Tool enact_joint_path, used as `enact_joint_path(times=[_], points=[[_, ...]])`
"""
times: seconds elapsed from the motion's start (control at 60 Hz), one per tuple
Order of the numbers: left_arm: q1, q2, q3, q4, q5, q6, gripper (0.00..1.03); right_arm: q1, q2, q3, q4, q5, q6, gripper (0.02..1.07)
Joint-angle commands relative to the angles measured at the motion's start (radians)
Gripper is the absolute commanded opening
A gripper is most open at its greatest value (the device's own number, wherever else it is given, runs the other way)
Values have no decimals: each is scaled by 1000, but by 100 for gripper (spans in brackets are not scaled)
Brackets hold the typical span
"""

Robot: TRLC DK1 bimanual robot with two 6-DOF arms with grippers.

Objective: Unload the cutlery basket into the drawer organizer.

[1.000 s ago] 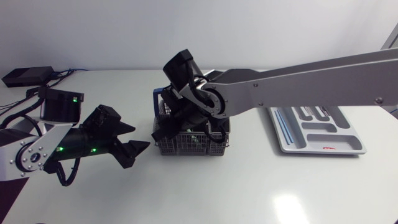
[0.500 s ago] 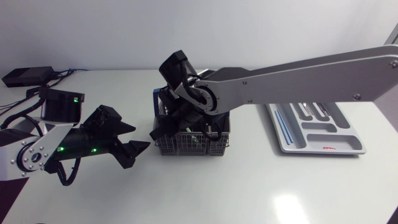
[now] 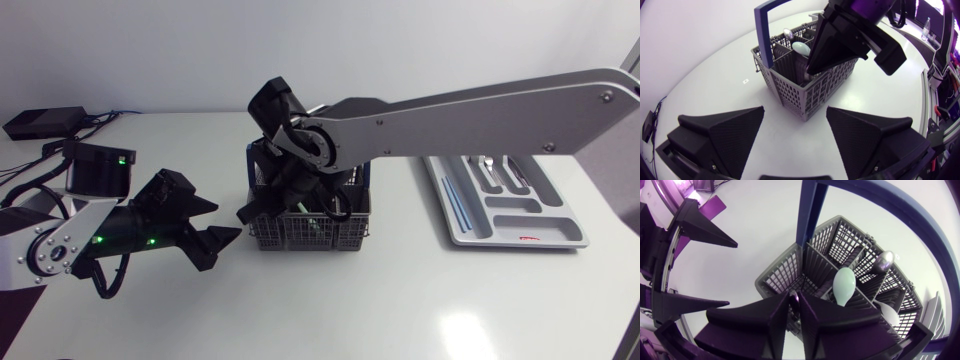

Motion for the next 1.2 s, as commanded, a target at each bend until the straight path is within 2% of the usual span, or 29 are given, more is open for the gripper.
enact_joint_path(times=[0.0, 0.3, 0.617, 0.783, 0.95, 1.183], points=[[-6, 14, -35, 13, 8, 14, 88, 4, 39, 20, -56, 5, 36, 15], [-8, 14, -44, 28, 6, 16, 88, 21, 80, 165, -208, 36, 48, 14], [-16, 14, -47, 30, 6, 16, 88, 18, 88, 232, -257, 45, 61, 15], [-16, 14, -49, 30, 6, 17, 88, 11, 95, 294, -311, 11, 73, 15], [-20, 14, -49, 30, 6, 17, 88, 10, 88, 315, -341, 0, 87, 15], [-29, 16, -47, 35, 6, 13, 88, 5, 39, 283, -305, -3, 102, 15]])
